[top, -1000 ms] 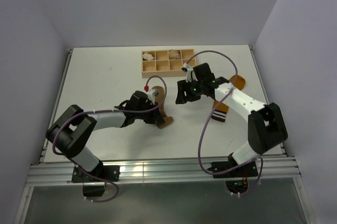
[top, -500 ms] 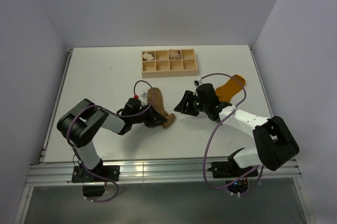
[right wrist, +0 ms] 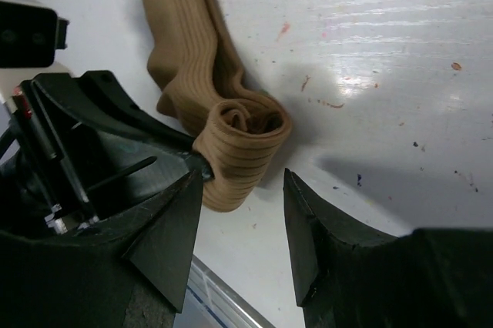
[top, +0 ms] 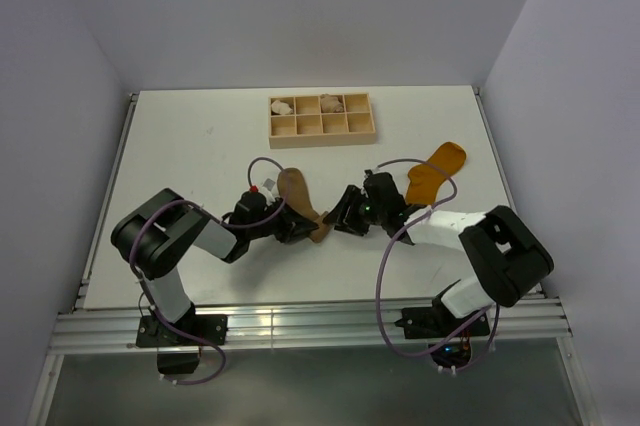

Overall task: Roll the socks
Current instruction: Roll the sock at the center of the board.

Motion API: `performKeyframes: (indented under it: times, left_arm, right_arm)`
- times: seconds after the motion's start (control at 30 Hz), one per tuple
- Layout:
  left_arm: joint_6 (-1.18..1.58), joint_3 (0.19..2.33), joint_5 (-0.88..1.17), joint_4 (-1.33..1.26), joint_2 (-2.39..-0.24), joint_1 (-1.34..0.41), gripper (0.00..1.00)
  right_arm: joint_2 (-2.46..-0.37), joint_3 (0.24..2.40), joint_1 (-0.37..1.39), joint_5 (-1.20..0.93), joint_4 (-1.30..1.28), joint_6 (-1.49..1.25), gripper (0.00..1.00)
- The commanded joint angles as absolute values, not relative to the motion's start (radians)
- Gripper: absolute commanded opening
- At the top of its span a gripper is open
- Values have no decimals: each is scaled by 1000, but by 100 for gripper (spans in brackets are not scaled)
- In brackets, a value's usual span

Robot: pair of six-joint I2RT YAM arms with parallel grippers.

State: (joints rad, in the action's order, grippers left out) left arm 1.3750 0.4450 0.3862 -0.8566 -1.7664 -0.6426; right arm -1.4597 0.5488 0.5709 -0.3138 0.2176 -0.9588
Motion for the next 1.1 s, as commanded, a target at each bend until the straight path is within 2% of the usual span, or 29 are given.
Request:
performKeyframes:
  times: [0.0,0.3,0.4,0.47,0.5,0.57,0.6,0.73,0.8,0.9,1.07]
  left_arm:
    - [1397,466,367,-922,-1779,-652,2]
    - [1388,517,387,-910,-1850,-698,6]
    - [1394,518,394,-925,-1865,-707,9]
    - [1394,514,391,-923,-1862,-706,12]
    - [1393,511,390,-916,-1859,-707,17]
    - [1384,509,384,-899,-1844,-707,22]
    - [1372,509,379,-885,-1838,-706,29]
    - [1321,523,356,-761,-1777,-707,48]
    - [1267,541,327,-698,-1740,-707,63]
    - [1157,580,238,-527,-1639,-712,66]
    - [953,643,5,-296,-1459,-790,64]
  right_arm:
    - [-1488,526,584,-291,314,-1025,54]
    - [-1540,517,584,-316,379,-1066,53]
    - [-1545,517,584,-313,371,-1066,45]
    - [-1545,518,584,-298,347,-1054,28]
    - [-1542,528,583,-284,324,-1042,16]
    - [-1537,543,583,-250,254,-999,5]
    - [-1534,564,583,-236,227,-983,0]
    - [-1554,659,583,-187,36,-850,0]
    - [-1566,725,584,-152,-30,-809,0]
    - [-1583,800,584,-109,-135,-746,0]
    - [-1653,925,591,-87,-307,-660,0]
